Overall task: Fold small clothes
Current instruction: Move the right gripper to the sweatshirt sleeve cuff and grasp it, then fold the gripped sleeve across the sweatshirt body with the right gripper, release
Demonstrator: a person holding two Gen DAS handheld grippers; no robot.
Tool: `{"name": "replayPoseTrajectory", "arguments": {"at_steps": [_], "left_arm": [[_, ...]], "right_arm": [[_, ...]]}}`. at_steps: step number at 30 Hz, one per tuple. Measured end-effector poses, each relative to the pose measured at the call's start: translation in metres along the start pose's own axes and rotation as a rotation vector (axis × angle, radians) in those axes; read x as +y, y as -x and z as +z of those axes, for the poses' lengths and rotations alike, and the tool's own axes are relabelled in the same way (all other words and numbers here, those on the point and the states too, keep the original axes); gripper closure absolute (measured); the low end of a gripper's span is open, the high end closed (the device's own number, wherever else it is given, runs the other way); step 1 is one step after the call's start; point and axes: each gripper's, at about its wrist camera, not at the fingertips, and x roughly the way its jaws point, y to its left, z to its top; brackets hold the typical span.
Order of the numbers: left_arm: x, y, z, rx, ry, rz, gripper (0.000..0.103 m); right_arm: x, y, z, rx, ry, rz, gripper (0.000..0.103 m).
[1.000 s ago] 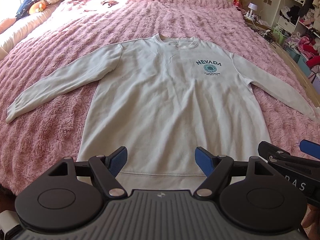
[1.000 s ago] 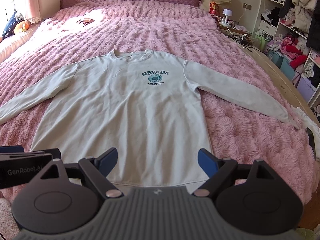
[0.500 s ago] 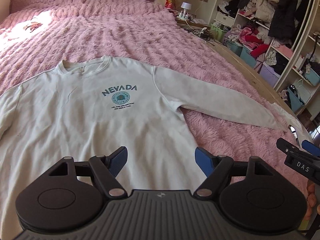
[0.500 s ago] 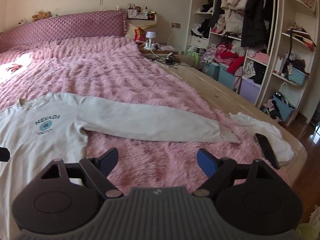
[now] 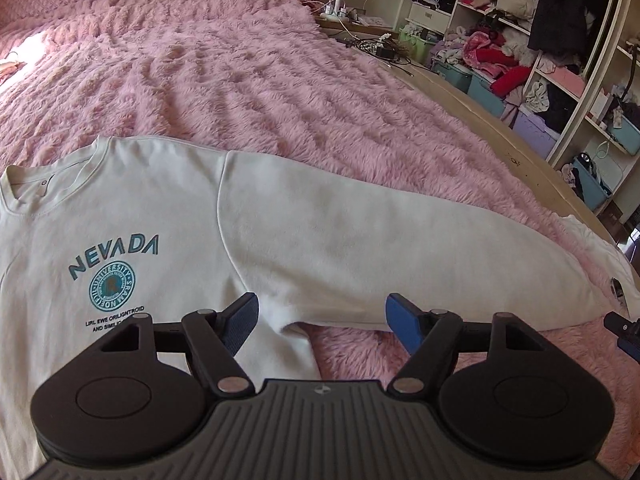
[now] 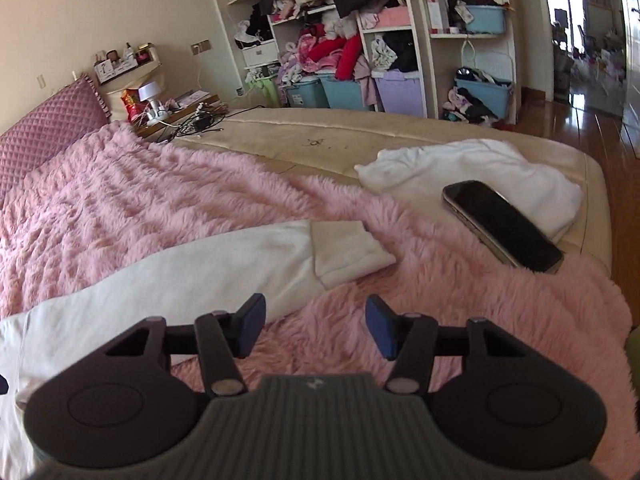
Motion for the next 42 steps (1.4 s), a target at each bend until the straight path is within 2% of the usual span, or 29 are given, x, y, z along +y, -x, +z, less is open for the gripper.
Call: {"name": "replayPoseTrajectory", "arguments": {"at_steps": [4,9,10,11,12,13,20,24,28,33,37,42], "left_arm": [[-0.011,-0.025,0.006,0.026,-0.025,0.008,0.018],[-0.018,-0.049,-0.002,0.076,-0.048,0.014,0.018],[-0.019,-0.052,-0.004,0.082,-0.052,0.014,0.017],[-0.02,-0.055,-0.007,0.089,-0.057,0.016,0.017],[-0.021,-0.057,-0.009,0.092,-0.057,0.018,0.016],[-0.021,-0.059,-0.011,0.092,-0.055,0.017,0.015],[-0.022,-0.07,-0.008,0.106,-0.044,-0.001,0.013],[-0.009,-0.051,0.002,0.096,0.016,-0.055,0.019],[0.016,-0.013,0.005,0.052,0.026,-0.04,0.019],[0.073,0.046,-0.01,-0.001,0.054,0.026,0.018],[0.129,0.097,-0.032,-0.03,0.073,0.119,0.016],[0.198,0.147,-0.062,-0.062,0.181,0.202,0.016]], "right_arm": [[-0.016,-0.026,0.0,0.037,-0.152,0.04,0.049],[-0.025,-0.055,0.01,0.02,-0.271,0.075,0.049],[-0.026,-0.06,0.011,0.019,-0.288,0.083,0.056],[-0.028,-0.066,0.014,0.029,-0.306,0.096,0.083],[-0.029,-0.069,0.016,0.045,-0.312,0.1,0.095],[-0.03,-0.07,0.017,0.049,-0.325,0.114,0.099],[-0.022,-0.057,0.026,0.005,-0.288,0.14,0.101],[-0.008,-0.038,0.039,-0.024,-0.27,0.182,0.101],[0.029,-0.004,0.056,-0.077,-0.201,0.263,0.101],[0.103,0.042,0.06,-0.116,-0.121,0.419,0.101],[0.185,0.081,0.042,-0.113,-0.06,0.571,0.101],[0.285,0.118,0.002,-0.06,0.014,0.745,0.101]]}}
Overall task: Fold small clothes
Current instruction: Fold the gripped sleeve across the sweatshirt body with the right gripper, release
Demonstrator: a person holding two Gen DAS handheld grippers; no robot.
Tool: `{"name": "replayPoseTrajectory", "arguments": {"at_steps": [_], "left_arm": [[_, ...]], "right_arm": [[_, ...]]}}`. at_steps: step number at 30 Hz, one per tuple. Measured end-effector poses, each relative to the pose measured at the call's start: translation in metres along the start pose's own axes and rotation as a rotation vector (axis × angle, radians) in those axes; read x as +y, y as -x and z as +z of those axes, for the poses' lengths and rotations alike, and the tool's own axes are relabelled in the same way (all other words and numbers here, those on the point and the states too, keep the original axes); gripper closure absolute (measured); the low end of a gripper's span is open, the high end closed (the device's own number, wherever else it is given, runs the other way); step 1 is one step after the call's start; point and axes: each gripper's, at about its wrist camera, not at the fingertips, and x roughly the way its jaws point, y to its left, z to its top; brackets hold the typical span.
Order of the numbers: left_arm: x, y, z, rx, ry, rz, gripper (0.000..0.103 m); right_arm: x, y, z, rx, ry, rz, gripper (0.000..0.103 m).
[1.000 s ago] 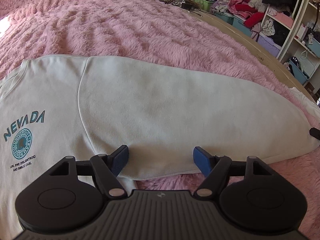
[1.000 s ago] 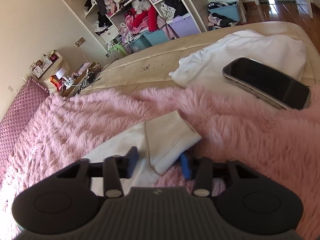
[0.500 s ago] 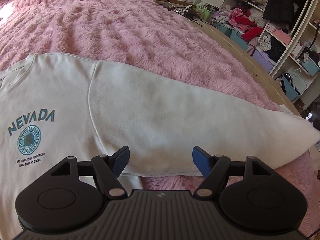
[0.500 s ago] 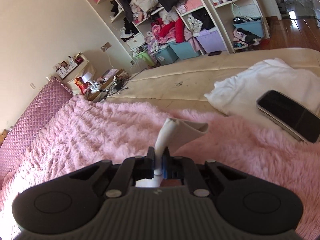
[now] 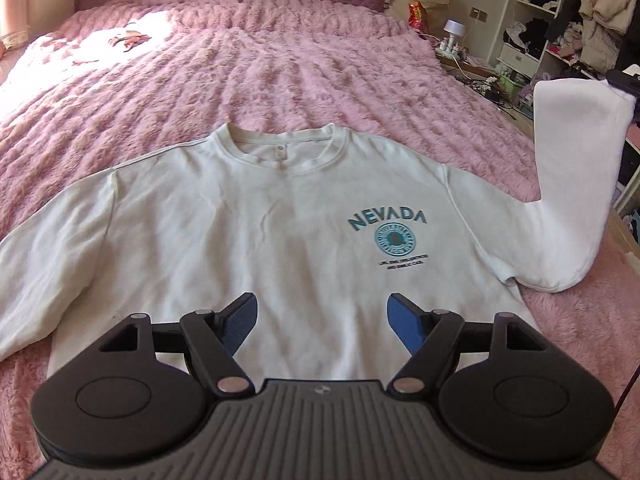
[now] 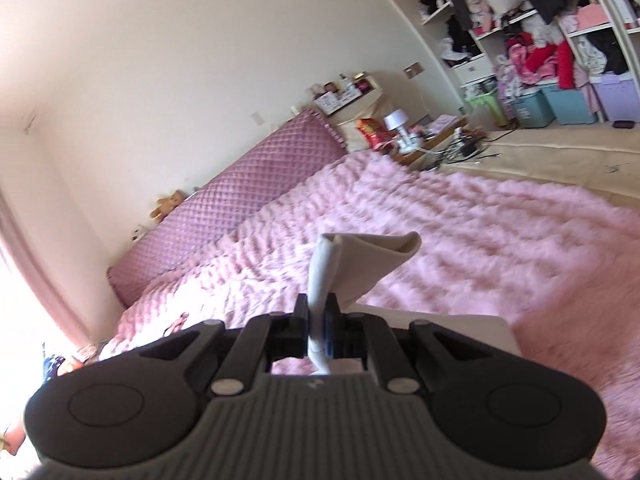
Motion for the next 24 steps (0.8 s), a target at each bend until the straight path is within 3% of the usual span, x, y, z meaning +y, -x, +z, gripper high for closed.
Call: {"name": "replayPoseTrajectory", "arguments": {"at_steps": [7,10,13,17,20,24], "left_arm": [[0.102,0.039,-0.013,-0.062,0.147,0.119,0.016],[0.142,0.051,-0.024,-0.086,0.211,0.165,0.016],[0.178,0.055,-0.037,-0.085,0.275,0.211,0.016],[0.213,0.054,-0.054,-0.08,0.35,0.223,0.016],[0.227,0.05,-0.056,-0.094,0.402,0.163,0.016],[0.228,0.03,-0.048,-0.125,0.43,0.079,0.016]], "right_arm": [[0.139,-0.052,-0.103,0.164,0.089,0.235,0.101],[0.183,-0.074,-0.169,0.276,0.166,0.314,0.101],[0.211,-0.096,-0.245,0.398,0.262,0.327,0.101],[0.217,-0.124,-0.336,0.584,0.332,0.305,0.07],[0.206,-0.121,-0.36,0.649,0.33,0.297,0.069],[0.183,-0.095,-0.333,0.65,0.282,0.373,0.063]]}}
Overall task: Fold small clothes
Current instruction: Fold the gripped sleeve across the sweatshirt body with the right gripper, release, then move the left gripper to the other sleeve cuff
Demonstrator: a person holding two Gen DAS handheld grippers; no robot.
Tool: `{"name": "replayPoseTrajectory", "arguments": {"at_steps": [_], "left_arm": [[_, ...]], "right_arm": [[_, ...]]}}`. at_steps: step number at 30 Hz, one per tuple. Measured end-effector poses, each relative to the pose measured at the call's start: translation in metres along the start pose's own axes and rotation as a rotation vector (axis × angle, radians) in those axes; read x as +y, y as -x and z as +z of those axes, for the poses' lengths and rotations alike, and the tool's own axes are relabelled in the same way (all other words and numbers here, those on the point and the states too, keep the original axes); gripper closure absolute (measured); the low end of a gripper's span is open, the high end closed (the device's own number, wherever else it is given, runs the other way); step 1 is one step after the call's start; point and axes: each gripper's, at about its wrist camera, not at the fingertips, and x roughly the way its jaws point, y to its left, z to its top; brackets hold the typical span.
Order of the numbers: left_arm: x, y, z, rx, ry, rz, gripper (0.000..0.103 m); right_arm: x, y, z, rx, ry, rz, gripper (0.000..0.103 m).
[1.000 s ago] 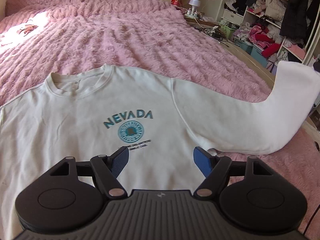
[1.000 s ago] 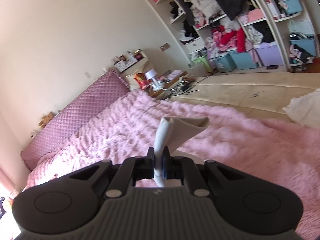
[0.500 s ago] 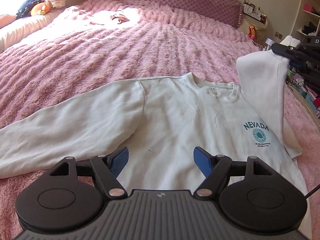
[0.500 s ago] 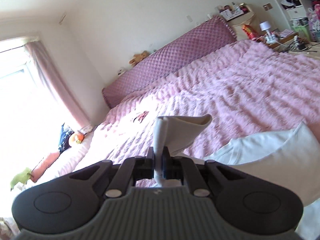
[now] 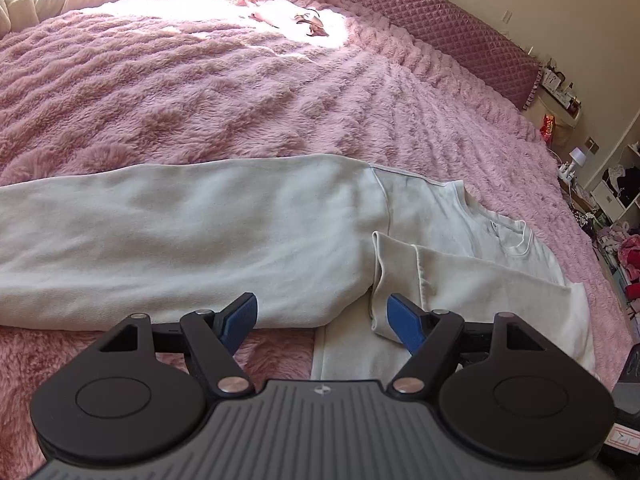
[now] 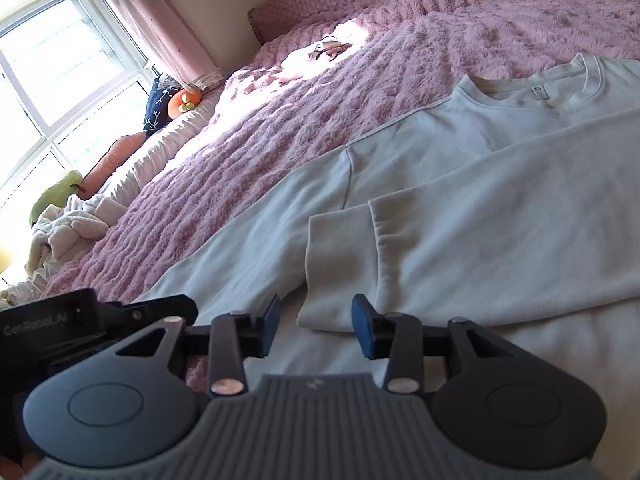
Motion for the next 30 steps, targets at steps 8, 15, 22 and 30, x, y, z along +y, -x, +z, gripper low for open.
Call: {"name": "replayPoseTrajectory", "arguments": {"at_steps": [8,15,22,30], "left_arm": [[-0.029,-0.056,-0.003,0.053,-0.036,-0.095,0.019],[-0.037,-0.069,-0.003,0.079,-0.029,-0.158,0.035],[-0.039,-0.087,-0.007,0.127,-0.037,-0.09,0.043],[-0.04,-0.1,0.002,0.139,-0.024,-0.12,0.06]], "right_arm": [[-0.073,0.117,0.03,-0.187,0.225,-0.421,0.059],[-0.147,0.165,0.026,-0.161,0.157,-0.589,0.057],[-0.161,0.161,0.013,-0.149,0.101,-0.557,0.055],[-0.164,0.149,0.013,-0.113,0.202,-0.67,0.055]]}}
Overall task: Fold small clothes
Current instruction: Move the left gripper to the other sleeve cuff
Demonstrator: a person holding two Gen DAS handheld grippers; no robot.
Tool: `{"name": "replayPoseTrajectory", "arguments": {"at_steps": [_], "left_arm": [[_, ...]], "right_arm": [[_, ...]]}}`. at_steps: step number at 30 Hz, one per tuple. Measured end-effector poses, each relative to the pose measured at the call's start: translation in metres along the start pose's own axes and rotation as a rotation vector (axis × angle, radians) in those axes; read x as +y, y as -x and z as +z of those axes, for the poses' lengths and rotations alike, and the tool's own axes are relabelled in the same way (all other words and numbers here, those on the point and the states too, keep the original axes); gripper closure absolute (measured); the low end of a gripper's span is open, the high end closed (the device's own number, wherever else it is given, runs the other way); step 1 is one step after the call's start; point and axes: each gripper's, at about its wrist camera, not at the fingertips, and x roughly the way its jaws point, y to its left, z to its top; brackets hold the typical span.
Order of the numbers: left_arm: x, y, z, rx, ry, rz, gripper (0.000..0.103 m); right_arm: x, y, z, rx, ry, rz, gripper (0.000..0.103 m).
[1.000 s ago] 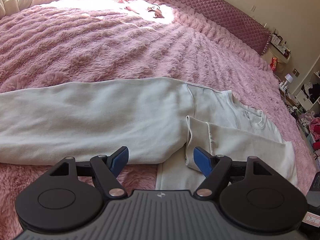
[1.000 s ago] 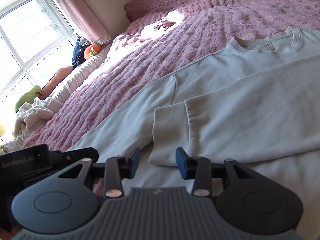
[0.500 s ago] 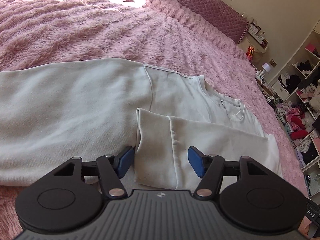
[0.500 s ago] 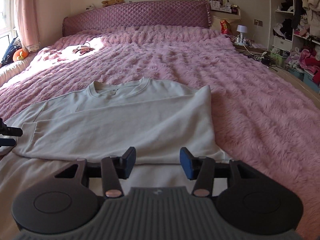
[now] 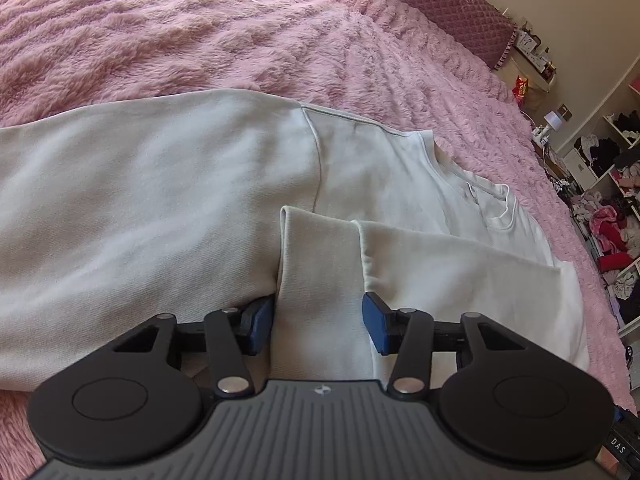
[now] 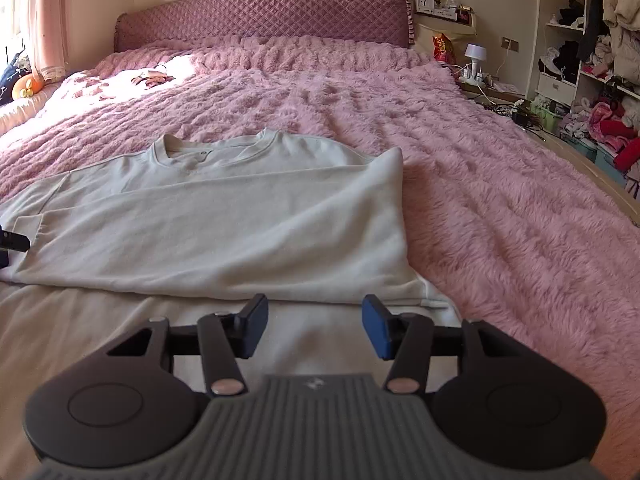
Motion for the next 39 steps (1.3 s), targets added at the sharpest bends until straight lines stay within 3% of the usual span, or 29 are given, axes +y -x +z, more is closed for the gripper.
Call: {"name": "replayPoseTrajectory", "arguments": {"at_steps": [1,2,6,9,13,15,16,17,20,25,28,29,31,34,39], "left_arm": [[-0.001,0.001,0.0,-0.012,0.0,-0.008,0.092],[-0.001,0.002,0.001,-0.025,0.011,-0.007,0.097],[0.0,0.028,0.0,-0.135,0.06,-0.102,0.097],[0.001,0.048,-0.001,-0.221,0.072,-0.099,0.097],[0.008,0.027,-0.006,-0.132,0.077,-0.009,0.097],[0.016,0.011,-0.013,-0.083,0.104,0.03,0.097],[0.019,0.007,-0.016,-0.083,0.114,0.029,0.097],[0.021,0.005,-0.018,-0.088,0.113,0.032,0.097],[0.021,0.003,-0.017,-0.084,0.123,0.042,0.096],[0.022,0.014,-0.011,-0.052,0.149,0.026,0.085],[0.024,0.05,-0.009,-0.09,0.162,0.007,0.074],[0.026,0.065,-0.01,-0.111,0.162,0.008,0.071],[0.035,0.1,-0.013,-0.162,0.171,0.029,0.053],[0.059,0.153,-0.023,-0.245,0.222,0.072,0.04],[0.121,0.225,-0.056,-0.351,0.4,0.205,0.038]], "right_arm": [[0.001,-0.003,0.0,0.007,0.024,-0.032,0.055],[0.002,-0.005,0.0,0.013,0.052,-0.067,0.055],[0.006,-0.014,-0.006,0.025,0.181,-0.191,0.051],[0.011,-0.018,-0.009,0.002,0.289,-0.235,0.049],[0.022,-0.027,-0.014,-0.035,0.421,-0.281,0.049],[0.027,-0.031,-0.016,-0.048,0.478,-0.286,0.062],[0.029,-0.032,-0.017,-0.041,0.506,-0.282,0.091],[0.03,-0.035,-0.018,-0.025,0.533,-0.281,0.103],[0.028,-0.036,-0.023,-0.008,0.567,-0.286,0.103],[0.025,-0.033,-0.025,0.049,0.544,-0.284,0.103],[0.029,-0.005,-0.01,-0.008,0.447,-0.221,0.103],[0.033,0.004,-0.004,-0.024,0.42,-0.193,0.095],[0.051,0.024,0.009,-0.067,0.383,-0.115,0.081],[0.088,0.046,0.027,-0.115,0.355,0.029,0.077],[0.169,0.051,0.047,-0.123,0.295,0.258,0.077]]}}
